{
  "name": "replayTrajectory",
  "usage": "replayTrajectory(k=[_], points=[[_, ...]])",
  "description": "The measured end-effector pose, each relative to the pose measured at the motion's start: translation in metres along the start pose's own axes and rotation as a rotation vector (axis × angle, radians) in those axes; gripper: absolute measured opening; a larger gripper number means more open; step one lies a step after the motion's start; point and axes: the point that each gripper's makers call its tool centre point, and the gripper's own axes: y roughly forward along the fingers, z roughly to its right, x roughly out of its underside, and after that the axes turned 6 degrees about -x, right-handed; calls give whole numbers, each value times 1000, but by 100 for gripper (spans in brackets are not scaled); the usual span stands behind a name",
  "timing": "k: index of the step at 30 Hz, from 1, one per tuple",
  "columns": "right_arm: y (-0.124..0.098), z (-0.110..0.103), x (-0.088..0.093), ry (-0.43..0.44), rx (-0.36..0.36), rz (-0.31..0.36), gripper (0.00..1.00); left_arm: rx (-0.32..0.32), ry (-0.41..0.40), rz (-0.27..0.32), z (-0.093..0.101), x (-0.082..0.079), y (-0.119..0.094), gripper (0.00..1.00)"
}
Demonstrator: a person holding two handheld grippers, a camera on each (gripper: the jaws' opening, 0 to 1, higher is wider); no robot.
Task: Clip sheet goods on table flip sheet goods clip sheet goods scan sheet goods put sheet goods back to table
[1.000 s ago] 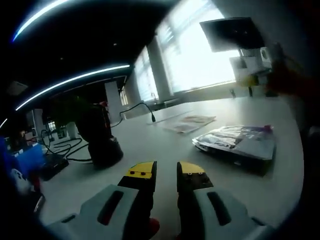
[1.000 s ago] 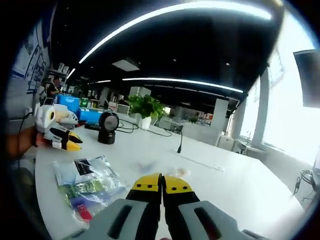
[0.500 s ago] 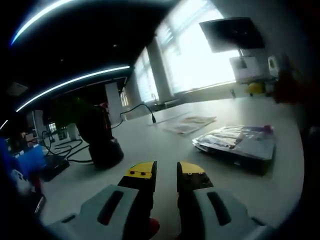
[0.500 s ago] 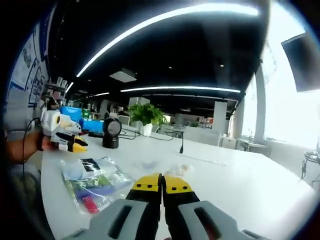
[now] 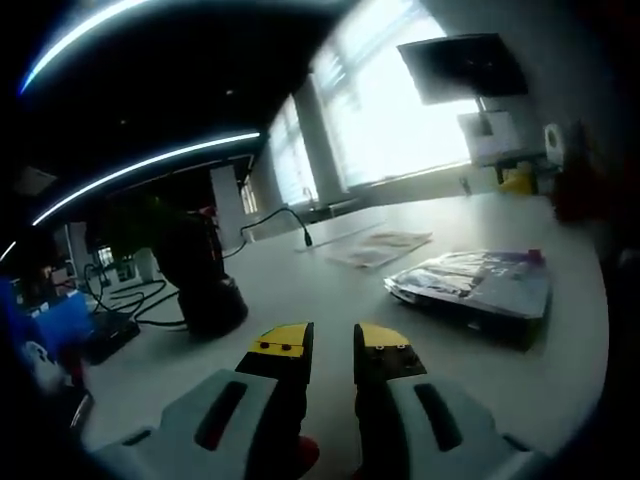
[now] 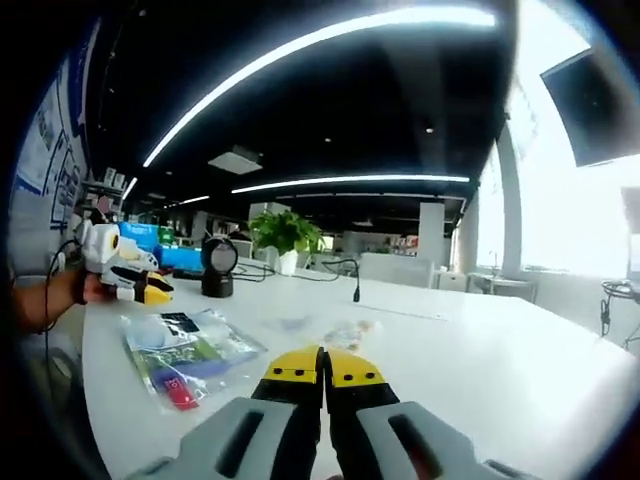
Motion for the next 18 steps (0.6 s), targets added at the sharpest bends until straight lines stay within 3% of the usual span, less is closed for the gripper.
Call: replayTrajectory(k=[8,10,18], points=[[-3,4,16,-41,25,-51,0,6,14,-3,2,1,-1,9],[-6,4,12,-21,26,-21,0,5,18,-1,3,0,-1,9],[-6,-4,12,-47,-8,-34,0,16,16,2,5,0,0,9]])
